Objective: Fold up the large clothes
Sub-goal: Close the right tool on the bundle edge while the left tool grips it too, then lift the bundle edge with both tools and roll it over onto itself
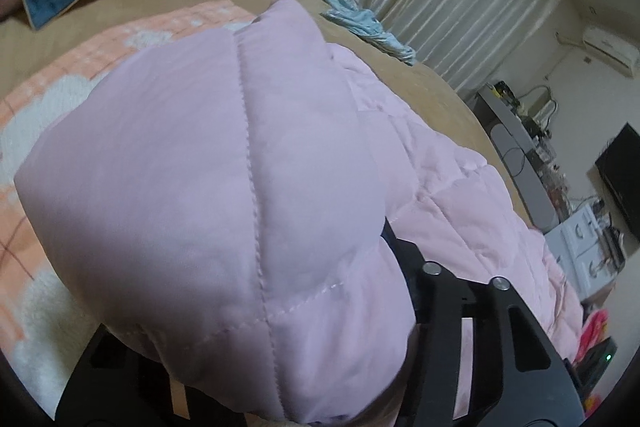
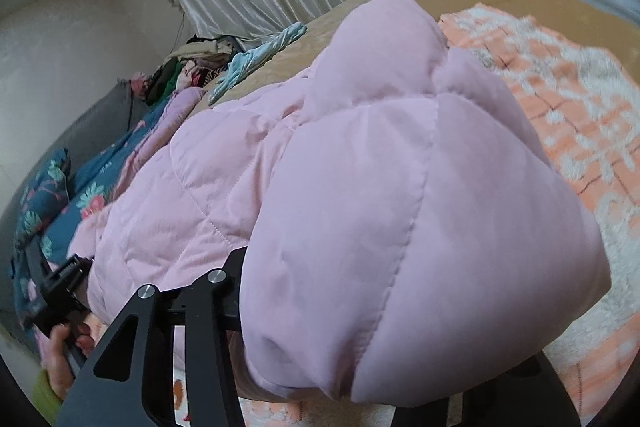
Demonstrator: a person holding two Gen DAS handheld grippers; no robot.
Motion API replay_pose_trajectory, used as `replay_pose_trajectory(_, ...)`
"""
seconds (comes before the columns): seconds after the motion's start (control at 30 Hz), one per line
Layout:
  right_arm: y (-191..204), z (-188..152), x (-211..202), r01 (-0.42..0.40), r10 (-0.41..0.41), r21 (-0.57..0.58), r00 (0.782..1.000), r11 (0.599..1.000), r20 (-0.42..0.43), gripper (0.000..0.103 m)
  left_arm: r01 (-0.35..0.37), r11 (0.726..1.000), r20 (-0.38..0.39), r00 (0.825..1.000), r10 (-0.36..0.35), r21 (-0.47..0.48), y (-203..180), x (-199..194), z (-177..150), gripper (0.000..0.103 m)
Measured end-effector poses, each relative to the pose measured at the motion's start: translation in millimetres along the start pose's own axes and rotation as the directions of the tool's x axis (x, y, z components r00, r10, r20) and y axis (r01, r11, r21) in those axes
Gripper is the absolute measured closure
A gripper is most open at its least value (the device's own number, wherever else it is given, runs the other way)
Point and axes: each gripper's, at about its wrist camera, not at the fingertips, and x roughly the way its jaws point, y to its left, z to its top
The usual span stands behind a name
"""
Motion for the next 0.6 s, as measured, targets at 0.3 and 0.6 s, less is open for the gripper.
replay_pose_trajectory(0.3, 19, -2, -5, 0.064, -0.062, -0.116, 0.998, 0.991, 0.018, 0.068, -0.035, 0.993, 0.024, 0.999, 0.033, 0.110, -22, -7, 2, 0.070)
replay_pose_trajectory(0.6, 46, -2, -20, 0.089, -0.077, -0.218, 0.995, 0.972, 0.063, 0.073, -0.045, 0.980, 0.069, 0.997, 0.033, 0.192, -31, -33, 11, 0.075)
